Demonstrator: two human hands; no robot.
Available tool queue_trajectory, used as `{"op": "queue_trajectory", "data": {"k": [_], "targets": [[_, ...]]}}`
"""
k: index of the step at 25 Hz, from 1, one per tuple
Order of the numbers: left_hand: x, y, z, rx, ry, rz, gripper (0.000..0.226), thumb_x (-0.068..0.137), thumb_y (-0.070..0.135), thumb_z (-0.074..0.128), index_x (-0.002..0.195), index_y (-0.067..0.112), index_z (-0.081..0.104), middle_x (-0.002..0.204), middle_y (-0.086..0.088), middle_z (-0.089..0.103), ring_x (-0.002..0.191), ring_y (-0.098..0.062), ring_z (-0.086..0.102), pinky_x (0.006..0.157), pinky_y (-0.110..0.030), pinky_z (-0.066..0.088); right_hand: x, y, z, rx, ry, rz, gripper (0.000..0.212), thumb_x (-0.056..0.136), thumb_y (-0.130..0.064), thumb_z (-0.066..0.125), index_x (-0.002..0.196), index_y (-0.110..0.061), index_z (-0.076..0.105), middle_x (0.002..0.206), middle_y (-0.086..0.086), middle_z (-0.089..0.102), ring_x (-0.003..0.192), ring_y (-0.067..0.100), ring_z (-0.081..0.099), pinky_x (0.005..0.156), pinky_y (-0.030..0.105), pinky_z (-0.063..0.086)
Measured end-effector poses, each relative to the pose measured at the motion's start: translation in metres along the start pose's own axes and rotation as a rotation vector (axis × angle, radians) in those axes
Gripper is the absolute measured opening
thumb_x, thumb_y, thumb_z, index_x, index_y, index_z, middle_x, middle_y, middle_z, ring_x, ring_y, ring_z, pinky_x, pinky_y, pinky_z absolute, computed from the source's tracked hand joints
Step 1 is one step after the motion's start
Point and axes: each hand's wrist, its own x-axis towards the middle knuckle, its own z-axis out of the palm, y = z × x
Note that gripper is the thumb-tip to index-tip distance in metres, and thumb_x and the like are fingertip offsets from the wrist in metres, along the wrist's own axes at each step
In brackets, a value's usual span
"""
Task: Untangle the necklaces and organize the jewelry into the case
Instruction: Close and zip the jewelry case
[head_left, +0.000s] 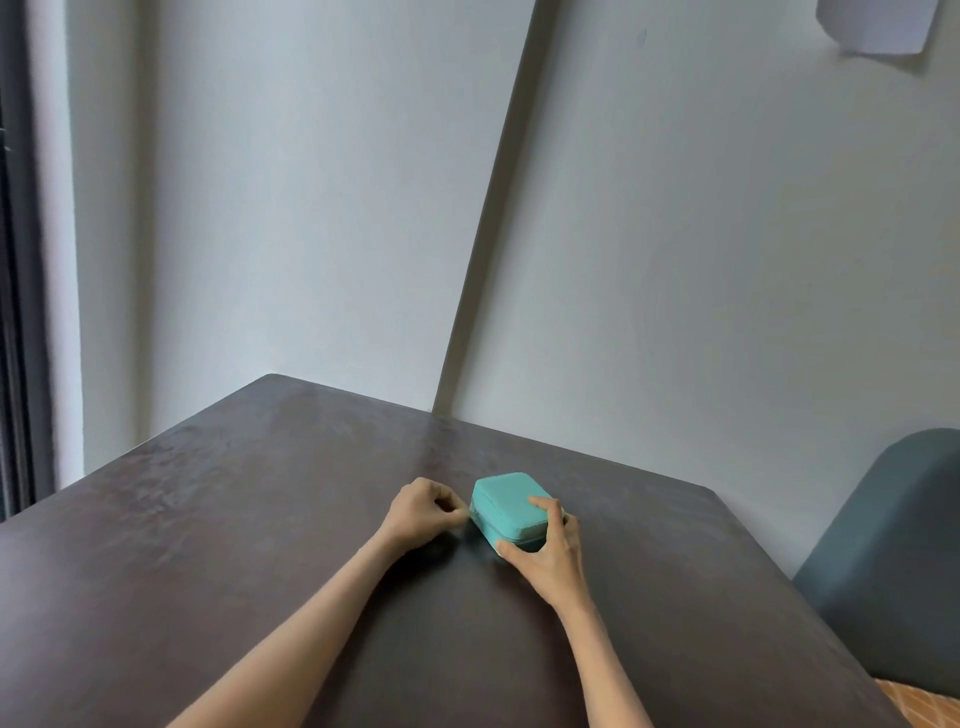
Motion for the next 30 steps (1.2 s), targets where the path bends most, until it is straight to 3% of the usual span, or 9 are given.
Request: {"op": "queue_trajectory", "data": {"k": [7, 10, 14, 17, 18, 20, 22, 25, 30], "targets": [[-0.023, 0.030, 0.026, -0.132, -0.067, -0.110, 0.018, 0.070, 0.028, 0.069, 0.052, 0.030, 0.064, 0.059, 0.015, 0.064, 0.059, -0.001, 0.057, 0.070, -0.026, 0.050, 0.001, -0.012, 0.014, -0.136, 0.104, 0.060, 0.079, 0.061, -0.048, 0.081, 0.127, -0.024, 0.045, 0.120, 0.011, 0.038, 0.115, 0.035, 0.046, 0.090, 0.043, 0.049], [-0.027, 0.032, 0.031, -0.084, -0.008, -0.113, 0.017, 0.073, 0.032, 0.066, 0.057, 0.027, 0.061, 0.057, 0.016, 0.060, 0.058, -0.001, 0.055, 0.064, -0.023, 0.045, -0.004, -0.018, 0.017, -0.474, 0.269, -0.166, 0.074, 0.052, -0.036, 0.086, 0.117, -0.021, 0.054, 0.125, 0.019, 0.049, 0.106, 0.038, 0.054, 0.082, 0.046, 0.052], [-0.025, 0.029, 0.033, -0.091, 0.007, -0.096, 0.022, 0.072, 0.034, 0.066, 0.055, 0.027, 0.055, 0.058, 0.013, 0.059, 0.058, -0.004, 0.053, 0.066, -0.027, 0.048, -0.014, -0.031, 0.018, -0.662, 0.268, -0.412, 0.044, 0.050, -0.014, 0.086, 0.081, -0.023, 0.056, 0.076, -0.001, 0.054, 0.071, 0.019, 0.055, 0.055, 0.029, 0.051], [-0.029, 0.031, 0.032, -0.051, 0.065, 0.009, 0.022, 0.071, 0.045, 0.064, 0.073, 0.024, 0.057, 0.089, 0.009, 0.056, 0.081, -0.007, 0.054, 0.077, -0.025, 0.045, -0.017, -0.034, 0.017, -0.609, 0.196, -0.370, 0.042, 0.048, -0.013, 0.089, 0.068, -0.020, 0.054, 0.055, -0.003, 0.055, 0.051, 0.011, 0.057, 0.039, 0.022, 0.042], [-0.031, 0.032, 0.032, -0.045, 0.089, 0.063, 0.037, 0.069, 0.053, 0.058, 0.089, 0.022, 0.057, 0.105, 0.007, 0.050, 0.095, -0.008, 0.051, 0.085, -0.025, 0.043, -0.016, -0.032, 0.018, -0.582, 0.197, -0.357, 0.042, 0.048, -0.014, 0.089, 0.070, -0.019, 0.053, 0.054, -0.003, 0.057, 0.047, 0.010, 0.058, 0.038, 0.021, 0.041], [-0.033, 0.032, 0.033, -0.008, 0.074, 0.171, 0.070, 0.069, 0.063, 0.039, 0.126, 0.023, 0.044, 0.140, 0.005, 0.028, 0.125, -0.007, 0.034, 0.106, -0.031, 0.030, -0.018, -0.028, 0.019, -0.488, 0.194, -0.368, 0.039, 0.059, -0.014, 0.085, 0.080, -0.017, 0.053, 0.060, -0.001, 0.062, 0.050, 0.013, 0.062, 0.041, 0.022, 0.043], [-0.032, 0.034, 0.035, 0.143, -0.015, 0.252, 0.068, 0.083, 0.059, 0.027, 0.146, 0.032, 0.024, 0.157, 0.002, 0.002, 0.143, -0.011, 0.010, 0.117, -0.037, 0.011, -0.020, -0.023, 0.020, -0.388, 0.207, -0.334, 0.025, 0.076, -0.013, 0.072, 0.093, -0.014, 0.054, 0.074, 0.003, 0.068, 0.066, 0.023, 0.067, 0.052, 0.028, 0.048], [-0.029, 0.033, 0.041, 0.294, -0.145, 0.271, 0.044, 0.101, 0.041, 0.024, 0.145, 0.040, 0.025, 0.160, 0.002, 0.000, 0.147, -0.014, 0.002, 0.119, -0.040, 0.003, -0.026, -0.021, 0.015, -0.293, 0.191, -0.178, 0.020, 0.093, -0.017, 0.051, 0.111, -0.008, 0.053, 0.093, 0.013, 0.070, 0.088, 0.035, 0.065, 0.062, 0.036, 0.046], [-0.023, 0.029, 0.047, 0.420, -0.123, 0.296, 0.045, 0.096, 0.050, 0.037, 0.138, 0.036, 0.033, 0.157, 0.000, 0.011, 0.145, -0.017, 0.012, 0.118, -0.037, 0.011, -0.023, 0.001, 0.001, -0.172, 0.264, 0.108, 0.033, 0.092, -0.014, 0.048, 0.126, -0.017, 0.045, 0.101, 0.013, 0.070, 0.097, 0.035, 0.062, 0.064, 0.033, 0.036]]}}
